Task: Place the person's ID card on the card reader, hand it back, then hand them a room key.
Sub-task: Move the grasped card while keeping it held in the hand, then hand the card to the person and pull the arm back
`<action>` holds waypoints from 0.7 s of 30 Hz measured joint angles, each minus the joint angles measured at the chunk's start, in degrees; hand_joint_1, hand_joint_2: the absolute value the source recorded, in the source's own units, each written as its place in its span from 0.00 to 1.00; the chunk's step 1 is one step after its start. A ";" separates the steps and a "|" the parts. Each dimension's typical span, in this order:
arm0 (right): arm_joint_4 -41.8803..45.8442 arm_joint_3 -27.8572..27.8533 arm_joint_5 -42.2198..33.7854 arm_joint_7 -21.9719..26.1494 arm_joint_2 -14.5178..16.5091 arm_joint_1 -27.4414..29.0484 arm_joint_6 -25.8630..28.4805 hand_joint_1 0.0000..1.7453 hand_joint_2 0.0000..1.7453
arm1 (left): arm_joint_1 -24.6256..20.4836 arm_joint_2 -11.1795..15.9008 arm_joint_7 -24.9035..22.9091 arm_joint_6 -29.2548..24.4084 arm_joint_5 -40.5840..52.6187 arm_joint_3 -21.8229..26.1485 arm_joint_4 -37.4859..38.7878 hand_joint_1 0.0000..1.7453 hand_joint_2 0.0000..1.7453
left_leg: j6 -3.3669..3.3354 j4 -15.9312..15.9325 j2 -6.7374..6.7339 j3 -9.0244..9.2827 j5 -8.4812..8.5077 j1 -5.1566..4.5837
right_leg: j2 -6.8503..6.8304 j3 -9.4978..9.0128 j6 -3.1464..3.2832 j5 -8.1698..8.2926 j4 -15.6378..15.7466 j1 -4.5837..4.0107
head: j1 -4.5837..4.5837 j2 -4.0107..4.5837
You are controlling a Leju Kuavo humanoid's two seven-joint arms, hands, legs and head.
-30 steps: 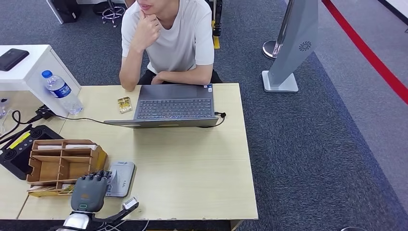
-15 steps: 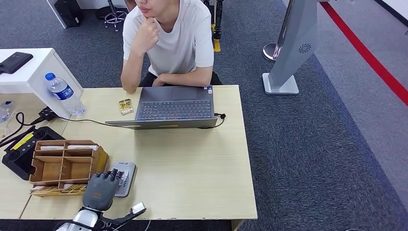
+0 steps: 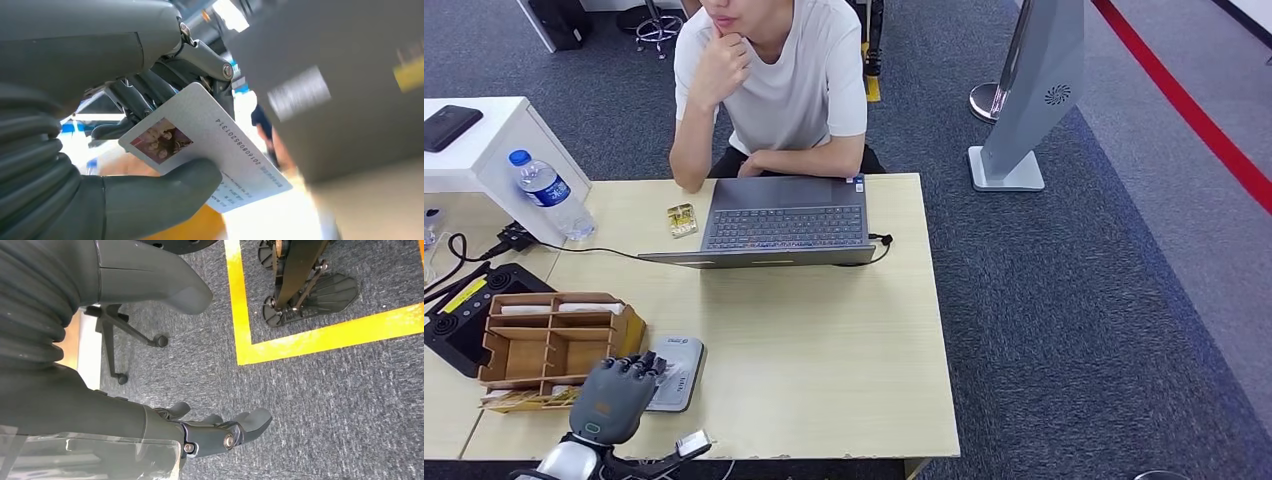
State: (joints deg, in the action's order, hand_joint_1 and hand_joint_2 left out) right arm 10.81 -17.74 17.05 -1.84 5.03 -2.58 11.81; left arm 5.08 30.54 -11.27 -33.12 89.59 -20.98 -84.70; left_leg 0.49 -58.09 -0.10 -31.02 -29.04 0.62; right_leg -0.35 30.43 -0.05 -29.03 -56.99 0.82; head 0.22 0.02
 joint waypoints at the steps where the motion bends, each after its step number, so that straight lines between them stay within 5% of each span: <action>1: 0.01 -0.15 0.13 0.05 0.01 0.01 0.02 0.00 1.00 | 0.56 -0.57 2.05 -0.20 -0.40 2.72 -2.37 1.00 1.00 | 0.00 -0.01 0.00 -0.04 0.00 0.00 | 0.00 0.03 0.00 0.00 0.00 0.00 | 0.01 0.00; 9: -0.01 -1.21 0.96 0.17 0.04 0.02 0.14 0.00 1.00 | 2.43 -3.65 8.63 -3.55 -5.62 19.54 -16.32 1.00 1.00 | -0.02 -0.03 -0.04 -0.13 -0.02 0.02 | 0.01 0.10 0.00 0.00 0.00 -0.03 | -0.03 0.00; 21: -0.01 -1.45 1.99 0.13 0.43 0.00 0.45 0.00 1.00 | 2.29 -2.51 13.30 -1.16 -11.12 35.72 -22.58 1.00 1.00 | -0.02 -0.02 -0.03 -0.18 -0.02 0.04 | 0.00 0.15 0.01 0.00 -0.01 -0.05 | -0.04 0.00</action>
State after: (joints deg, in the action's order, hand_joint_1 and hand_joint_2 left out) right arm 10.80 -19.19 19.04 -1.70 5.46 -2.58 12.27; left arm 7.38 28.04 2.03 -34.28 78.47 14.73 -107.27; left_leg 0.47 -58.11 -0.13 -31.19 -29.06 0.67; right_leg -0.36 30.58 -0.05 -29.03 -57.00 0.76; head 0.19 0.02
